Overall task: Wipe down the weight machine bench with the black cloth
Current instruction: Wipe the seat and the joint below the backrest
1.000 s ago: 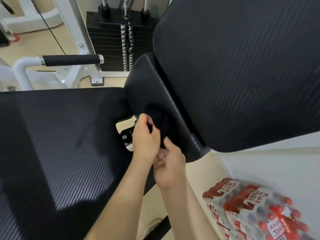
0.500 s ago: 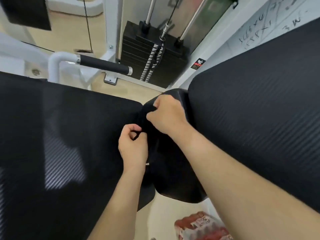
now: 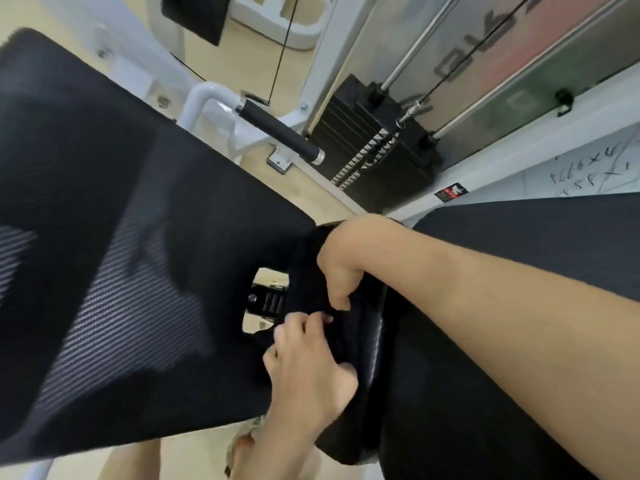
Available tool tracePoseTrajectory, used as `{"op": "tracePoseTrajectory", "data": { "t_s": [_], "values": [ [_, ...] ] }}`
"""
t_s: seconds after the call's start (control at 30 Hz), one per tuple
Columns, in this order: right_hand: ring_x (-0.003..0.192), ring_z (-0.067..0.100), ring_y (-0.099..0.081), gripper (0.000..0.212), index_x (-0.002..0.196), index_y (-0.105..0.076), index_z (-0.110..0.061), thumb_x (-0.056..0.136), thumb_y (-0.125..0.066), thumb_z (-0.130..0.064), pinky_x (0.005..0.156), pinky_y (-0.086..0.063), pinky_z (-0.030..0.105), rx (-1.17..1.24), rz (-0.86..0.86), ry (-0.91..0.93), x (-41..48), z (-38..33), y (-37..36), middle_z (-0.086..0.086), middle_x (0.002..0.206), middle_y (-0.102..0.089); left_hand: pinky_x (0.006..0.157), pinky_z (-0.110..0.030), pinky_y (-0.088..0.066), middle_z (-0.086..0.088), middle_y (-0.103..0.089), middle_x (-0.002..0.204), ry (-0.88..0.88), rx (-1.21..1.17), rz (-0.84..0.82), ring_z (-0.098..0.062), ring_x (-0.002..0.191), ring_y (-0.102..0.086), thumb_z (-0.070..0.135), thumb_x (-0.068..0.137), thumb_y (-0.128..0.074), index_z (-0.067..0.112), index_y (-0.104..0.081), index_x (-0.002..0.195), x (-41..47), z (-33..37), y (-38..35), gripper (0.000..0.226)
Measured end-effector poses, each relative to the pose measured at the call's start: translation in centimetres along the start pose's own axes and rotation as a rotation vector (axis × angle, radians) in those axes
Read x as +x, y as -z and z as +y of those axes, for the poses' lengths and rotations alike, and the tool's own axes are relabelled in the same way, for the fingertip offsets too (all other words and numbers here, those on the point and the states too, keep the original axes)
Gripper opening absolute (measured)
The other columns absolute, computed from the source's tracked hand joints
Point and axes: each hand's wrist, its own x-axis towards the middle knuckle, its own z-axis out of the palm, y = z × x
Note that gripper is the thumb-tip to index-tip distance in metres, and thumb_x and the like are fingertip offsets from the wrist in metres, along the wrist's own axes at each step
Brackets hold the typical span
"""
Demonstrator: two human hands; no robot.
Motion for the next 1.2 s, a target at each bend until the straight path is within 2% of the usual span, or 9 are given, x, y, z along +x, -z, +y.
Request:
{"op": "tracePoseTrajectory", "data": {
  "t_s": [0.1, 0.23, 0.4, 0.47, 0.57, 0.7, 0.83, 1.0, 1.2],
  "values": [
    [0.111, 0.028, -0.053, 0.037, 0.106, -0.059, -0.022, 0.080, -0.063, -0.048, 0.096, -0.044, 0.044, 0.027, 0.168, 0.007, 2.1, -0.9, -0.9, 0.004, 0.123, -0.057, 0.108, -0.039, -0.037, 0.012, -0.040, 0.134, 0.085, -0.388, -0.074, -0.014, 0.126, -0.038, 0.023, 0.066, -0.064, 0.028, -0.058, 0.110, 0.9, -1.7, -0.2, 0.045],
    [0.135, 0.032, -0.023, 0.060, 0.141, -0.038, -0.022, 0.088, -0.049, -0.049, 0.104, -0.020, 0.057, -0.082, 0.257, -0.051, 4.7, -3.8, -4.2, 0.009, 0.145, -0.032, 0.076, -0.036, -0.047, -0.002, -0.066, 0.086, 0.339, -0.950, -0.032, -0.020, 0.082, -0.062, 0.037, 0.061, -0.053, 0.018, -0.060, 0.075, 1.6, -3.7, -0.5, 0.024],
    [0.104, 0.026, -0.056, 0.038, 0.118, -0.061, -0.019, 0.095, -0.041, -0.042, 0.075, -0.040, 0.037, 0.095, 0.459, 0.137, 5.2, -5.1, -3.1, 0.003, 0.122, -0.061, 0.084, -0.038, -0.056, -0.006, -0.076, 0.091, 0.408, -1.186, 0.059, -0.022, 0.089, -0.072, 0.030, 0.097, -0.049, 0.016, -0.071, 0.087, 1.8, -4.8, -0.7, 0.028],
    [0.104, 0.025, -0.056, 0.031, 0.121, -0.059, -0.019, 0.094, -0.051, -0.031, 0.071, -0.040, 0.035, -0.051, 0.526, 0.132, 5.6, -4.6, -3.9, 0.005, 0.124, -0.058, 0.085, -0.030, -0.052, 0.006, -0.074, 0.095, 0.362, -1.023, 0.093, -0.010, 0.092, -0.067, 0.031, 0.097, -0.051, 0.032, -0.072, 0.098, 2.5, -4.7, -1.4, 0.021],
    [0.130, 0.028, -0.032, 0.054, 0.141, -0.039, -0.023, 0.091, -0.054, -0.032, 0.096, -0.033, 0.041, -0.136, 0.331, 0.088, 6.9, -3.6, -4.6, 0.009, 0.141, -0.034, 0.100, -0.037, -0.042, 0.012, -0.058, 0.121, 0.202, -0.460, 0.121, -0.009, 0.116, -0.050, 0.044, 0.090, -0.048, 0.032, -0.062, 0.121, 4.4, -4.8, -2.7, 0.037],
    [0.144, 0.023, -0.014, 0.059, 0.150, -0.023, -0.023, 0.095, -0.039, -0.040, 0.113, -0.006, 0.054, -0.251, 0.255, 0.082, 8.2, -1.3, -3.0, 0.001, 0.156, -0.022, 0.119, -0.032, -0.012, 0.012, -0.018, 0.160, 0.055, -0.630, -0.020, -0.006, 0.147, -0.010, 0.046, 0.094, -0.034, 0.034, -0.038, 0.145, 6.9, -3.6, -2.7, 0.053],
    [0.148, 0.018, -0.010, 0.062, 0.152, -0.018, -0.018, 0.095, -0.035, -0.034, 0.116, -0.013, 0.051, -0.127, 0.179, 0.031, 10.3, 1.5, -1.2, -0.003, 0.160, -0.017, 0.115, -0.023, -0.006, 0.015, -0.004, 0.160, -0.015, -0.539, -0.059, -0.002, 0.147, -0.001, 0.038, 0.102, -0.024, 0.039, -0.016, 0.150, 10.7, -1.8, -1.9, 0.049],
    [0.114, 0.027, -0.053, 0.036, 0.128, -0.053, -0.004, 0.097, -0.037, -0.013, 0.093, -0.042, 0.033, 0.022, 0.146, 0.068, 11.6, 3.2, 0.9, 0.007, 0.122, -0.054, 0.120, -0.037, -0.018, 0.011, -0.022, 0.159, -0.091, -0.601, -0.027, -0.006, 0.146, -0.019, 0.051, 0.097, -0.022, 0.045, -0.020, 0.148, 15.3, 0.0, -0.7, 0.051],
    [0.131, 0.033, -0.043, 0.045, 0.139, -0.045, -0.004, 0.102, -0.024, -0.020, 0.109, -0.033, 0.039, 0.152, 0.079, 0.005, 12.9, 6.1, 1.7, 0.017, 0.147, -0.043, 0.099, -0.044, -0.047, 0.006, -0.069, 0.110, 0.117, -0.723, -0.210, -0.016, 0.105, -0.062, 0.046, 0.086, -0.032, 0.037, -0.066, 0.102, 19.3, 1.1, 2.6, 0.038]
  ]
}}
